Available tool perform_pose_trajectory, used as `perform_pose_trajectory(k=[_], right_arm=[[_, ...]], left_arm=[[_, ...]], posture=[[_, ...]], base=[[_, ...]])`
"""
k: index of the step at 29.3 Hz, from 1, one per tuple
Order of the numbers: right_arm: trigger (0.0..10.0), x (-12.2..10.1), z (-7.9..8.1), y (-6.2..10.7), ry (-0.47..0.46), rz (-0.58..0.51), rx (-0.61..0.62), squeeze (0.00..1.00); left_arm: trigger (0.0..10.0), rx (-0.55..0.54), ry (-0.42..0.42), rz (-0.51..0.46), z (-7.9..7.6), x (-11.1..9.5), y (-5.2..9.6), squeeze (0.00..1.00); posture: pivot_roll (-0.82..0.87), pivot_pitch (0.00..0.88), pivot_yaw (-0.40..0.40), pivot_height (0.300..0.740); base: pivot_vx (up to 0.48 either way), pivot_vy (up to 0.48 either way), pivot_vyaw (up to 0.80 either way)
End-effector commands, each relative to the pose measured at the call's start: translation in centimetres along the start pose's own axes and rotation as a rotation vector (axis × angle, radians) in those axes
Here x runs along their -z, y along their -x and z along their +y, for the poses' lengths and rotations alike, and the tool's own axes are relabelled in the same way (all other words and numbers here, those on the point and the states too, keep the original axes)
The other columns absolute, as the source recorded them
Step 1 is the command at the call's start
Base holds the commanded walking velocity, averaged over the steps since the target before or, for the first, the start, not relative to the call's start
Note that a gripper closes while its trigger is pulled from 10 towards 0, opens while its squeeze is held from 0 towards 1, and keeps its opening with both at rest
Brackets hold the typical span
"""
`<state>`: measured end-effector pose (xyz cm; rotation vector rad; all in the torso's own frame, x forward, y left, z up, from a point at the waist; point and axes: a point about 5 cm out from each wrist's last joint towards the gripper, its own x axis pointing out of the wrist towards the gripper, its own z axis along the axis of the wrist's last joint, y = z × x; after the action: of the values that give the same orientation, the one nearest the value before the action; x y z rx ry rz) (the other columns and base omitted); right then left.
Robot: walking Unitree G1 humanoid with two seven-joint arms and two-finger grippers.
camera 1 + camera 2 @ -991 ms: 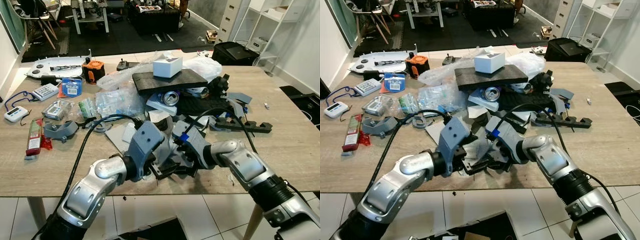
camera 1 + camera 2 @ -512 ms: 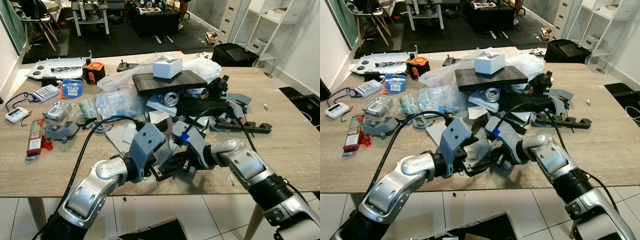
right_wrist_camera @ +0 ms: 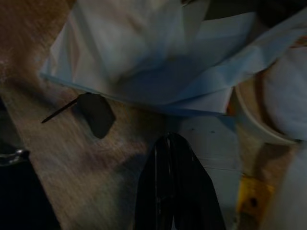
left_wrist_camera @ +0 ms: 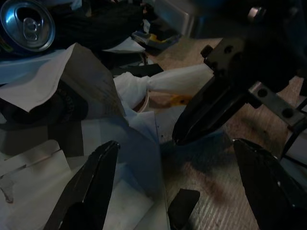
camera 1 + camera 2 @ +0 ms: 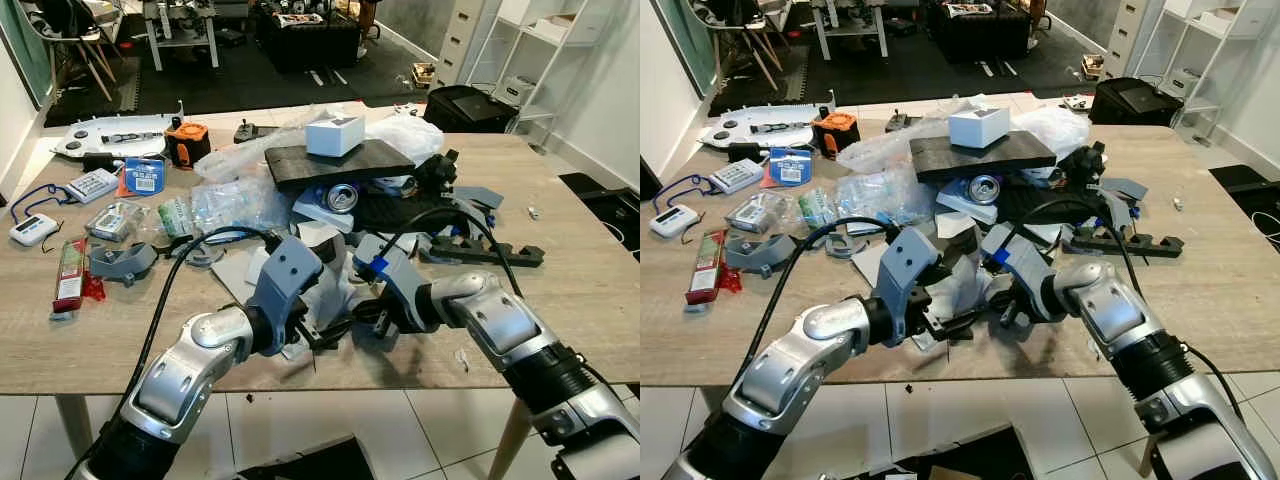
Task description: Picking trash to rubbish bin
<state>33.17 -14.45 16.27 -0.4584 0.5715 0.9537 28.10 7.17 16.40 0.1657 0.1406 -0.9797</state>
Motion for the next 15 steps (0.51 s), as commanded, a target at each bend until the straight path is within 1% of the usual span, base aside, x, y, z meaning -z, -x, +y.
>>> perform_pose_trajectory(k=[1, 2, 3, 5, 6, 7, 8, 9, 13, 14, 15], right_arm=[[0.0, -0.8, -0.5, 1.4, -0.029, -0.055, 0.012, 0.0], [0.0, -0.8, -0.5, 1.4, -0.029, -0.055, 0.012, 0.0], [0.0, -3.0, -1.2, 4.4, -0.042, -0.2, 0.014, 0.0], [0.0, -3.0, -1.2, 4.4, -0.042, -0.2, 0.014, 0.0], [0.0, -4.0, -1.5, 5.7, -0.045, -0.268, 0.007, 0.0], [0.0, -4.0, -1.5, 5.7, -0.045, -0.268, 0.007, 0.0], [0.0, -4.7, -1.6, 6.7, -0.047, -0.322, -0.003, 0.0], [0.0, -5.3, -2.0, 8.2, -0.042, -0.372, 0.008, 0.0], [0.0, -5.3, -2.0, 8.2, -0.042, -0.372, 0.008, 0.0], [0.0, -5.7, -2.3, 9.2, -0.036, -0.4, 0.019, 0.0], [0.0, -5.2, -2.6, 9.4, -0.013, -0.373, 0.045, 0.0]], left_arm=[[10.0, -0.011, 0.016, -0.004, 0.0, 0.2, 0.1, 0.0], [10.0, -0.011, 0.016, -0.004, 0.0, 0.2, 0.1, 0.0], [10.0, -0.056, 0.044, -0.046, 0.6, -0.3, 0.6, 0.0], [10.0, -0.056, 0.044, -0.046, 0.6, -0.3, 0.6, 0.0], [10.0, -0.074, 0.069, -0.068, 0.9, -0.5, 0.8, 0.0], [10.0, -0.074, 0.069, -0.068, 0.9, -0.5, 0.8, 0.0], [10.0, -0.085, 0.09, -0.083, 1.1, -0.6, 1.0, 0.0], [10.0, -0.097, 0.11, -0.099, 1.5, -0.8, 1.4, 0.0], [10.0, -0.097, 0.11, -0.099, 1.5, -0.8, 1.4, 0.0], [10.0, -0.104, 0.12, -0.108, 1.7, -0.9, 1.6, 0.0], [10.0, -0.111, 0.122, -0.111, 1.8, -0.9, 1.7, 0.0]], posture=[[0.19, 0.058, 0.011, 0.74], [0.19, 0.058, 0.011, 0.74], [0.19, 0.062, 0.015, 0.74], [0.19, 0.062, 0.015, 0.74], [0.19, 0.062, 0.015, 0.74], [0.19, 0.062, 0.015, 0.74], [0.19, 0.064, 0.015, 0.74], [0.18, 0.065, 0.016, 0.74], [0.18, 0.065, 0.016, 0.74], [0.18, 0.066, 0.015, 0.74], [0.18, 0.066, 0.01, 0.74]], base=[[0.0, 0.0, 0.0], [0.0, 0.0, 0.0], [0.0, 0.0, 0.0], [0.0, 0.0, 0.0], [0.0, 0.0, 0.0], [0.0, 0.0, 0.0], [0.0, 0.0, 0.0], [0.0, 0.0, 0.0], [0.0, 0.0, 0.0], [0.0, 0.0, 0.0], [0.0, 0.0, 0.0]])
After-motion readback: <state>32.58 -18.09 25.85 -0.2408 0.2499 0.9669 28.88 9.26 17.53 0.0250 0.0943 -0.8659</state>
